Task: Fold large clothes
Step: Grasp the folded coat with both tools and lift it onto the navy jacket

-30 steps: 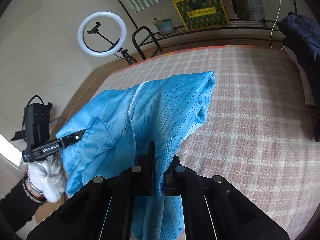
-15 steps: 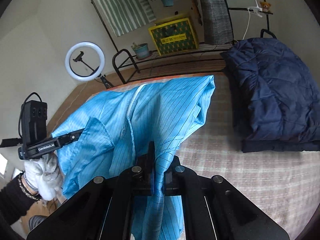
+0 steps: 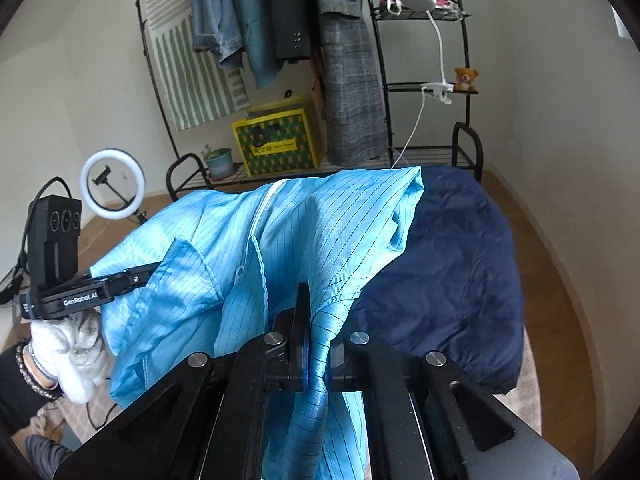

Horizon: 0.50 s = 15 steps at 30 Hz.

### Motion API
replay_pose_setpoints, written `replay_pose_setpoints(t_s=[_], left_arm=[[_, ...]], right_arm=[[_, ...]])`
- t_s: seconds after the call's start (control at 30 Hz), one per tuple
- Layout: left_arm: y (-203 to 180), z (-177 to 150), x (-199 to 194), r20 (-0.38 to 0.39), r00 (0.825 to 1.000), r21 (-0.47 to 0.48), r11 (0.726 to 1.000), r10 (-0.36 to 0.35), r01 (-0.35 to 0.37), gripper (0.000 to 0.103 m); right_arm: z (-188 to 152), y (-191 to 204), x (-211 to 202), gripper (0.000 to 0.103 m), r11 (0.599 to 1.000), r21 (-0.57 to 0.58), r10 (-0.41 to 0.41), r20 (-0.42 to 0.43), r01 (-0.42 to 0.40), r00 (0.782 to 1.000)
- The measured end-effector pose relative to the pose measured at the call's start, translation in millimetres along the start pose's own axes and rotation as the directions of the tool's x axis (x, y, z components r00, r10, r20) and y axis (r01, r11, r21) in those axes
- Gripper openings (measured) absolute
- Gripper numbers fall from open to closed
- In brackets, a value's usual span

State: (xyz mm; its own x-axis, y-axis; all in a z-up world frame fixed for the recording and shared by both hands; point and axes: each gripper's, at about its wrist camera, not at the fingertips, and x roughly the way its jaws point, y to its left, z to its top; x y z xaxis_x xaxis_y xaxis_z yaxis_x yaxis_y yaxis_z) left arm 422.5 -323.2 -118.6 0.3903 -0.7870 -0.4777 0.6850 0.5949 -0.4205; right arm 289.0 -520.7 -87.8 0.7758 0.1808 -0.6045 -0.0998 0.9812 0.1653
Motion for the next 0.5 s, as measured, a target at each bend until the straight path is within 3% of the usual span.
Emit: replay_pose_setpoints(t_s=[0.23, 0.5], left_arm=[[-26, 43, 58, 0.06, 0.998, 0.047, 0.999, 0.008, -0.011, 0.005], [-29, 66, 130, 0.083, 0.996, 0.053, 0.998, 0.036, -0.041, 0.005]], right_arm=[[44, -41, 4, 0.003, 0.993, -0.026, -0.108, 0.105, 0.111, 0.989], [69, -95, 31, 0.003, 0.987, 0.019, -0.163, 0.172, 0.162, 0.971]])
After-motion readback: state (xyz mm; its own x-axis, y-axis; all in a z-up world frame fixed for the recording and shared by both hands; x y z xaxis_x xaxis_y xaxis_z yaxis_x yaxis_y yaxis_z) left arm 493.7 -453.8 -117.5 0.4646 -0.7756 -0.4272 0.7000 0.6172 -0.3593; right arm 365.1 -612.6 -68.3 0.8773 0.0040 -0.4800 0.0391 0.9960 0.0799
